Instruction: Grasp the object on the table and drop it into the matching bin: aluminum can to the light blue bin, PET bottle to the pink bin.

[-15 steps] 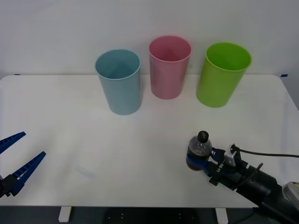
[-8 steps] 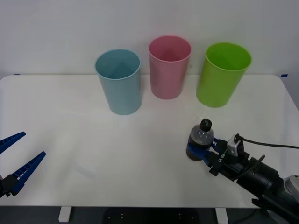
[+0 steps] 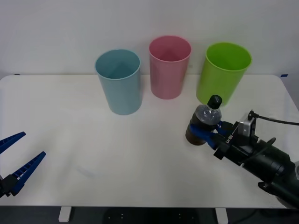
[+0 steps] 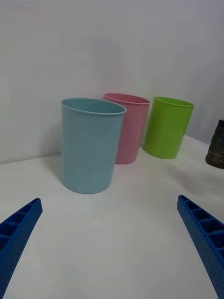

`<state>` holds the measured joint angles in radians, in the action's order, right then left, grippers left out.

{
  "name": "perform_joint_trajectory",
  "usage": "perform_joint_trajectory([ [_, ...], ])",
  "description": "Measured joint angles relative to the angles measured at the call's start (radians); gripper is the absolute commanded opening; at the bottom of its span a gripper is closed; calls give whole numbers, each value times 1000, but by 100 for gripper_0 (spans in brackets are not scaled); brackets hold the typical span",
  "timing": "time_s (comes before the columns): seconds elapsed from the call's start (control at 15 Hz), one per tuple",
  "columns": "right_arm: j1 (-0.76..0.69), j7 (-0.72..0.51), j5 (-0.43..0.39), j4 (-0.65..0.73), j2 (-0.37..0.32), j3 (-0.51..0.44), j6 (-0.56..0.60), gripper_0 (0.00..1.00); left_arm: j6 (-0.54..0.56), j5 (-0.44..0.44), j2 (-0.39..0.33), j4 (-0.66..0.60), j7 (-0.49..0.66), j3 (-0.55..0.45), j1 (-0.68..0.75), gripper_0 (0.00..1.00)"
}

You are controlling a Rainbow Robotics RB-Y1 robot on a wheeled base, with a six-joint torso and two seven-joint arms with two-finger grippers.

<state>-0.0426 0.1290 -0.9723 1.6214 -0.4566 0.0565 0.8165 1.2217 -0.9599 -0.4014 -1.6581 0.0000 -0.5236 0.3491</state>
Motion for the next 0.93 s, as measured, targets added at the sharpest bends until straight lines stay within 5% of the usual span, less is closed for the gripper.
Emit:
perform_joint_trajectory([
  [0.33,31,-165,0,111,-32,-31,-19,0,0,0,0,0,0,0,0,100],
  [0.93,224,-316,0,117,-119,-33,-84,0,0,0,0,0,0,0,0,100],
])
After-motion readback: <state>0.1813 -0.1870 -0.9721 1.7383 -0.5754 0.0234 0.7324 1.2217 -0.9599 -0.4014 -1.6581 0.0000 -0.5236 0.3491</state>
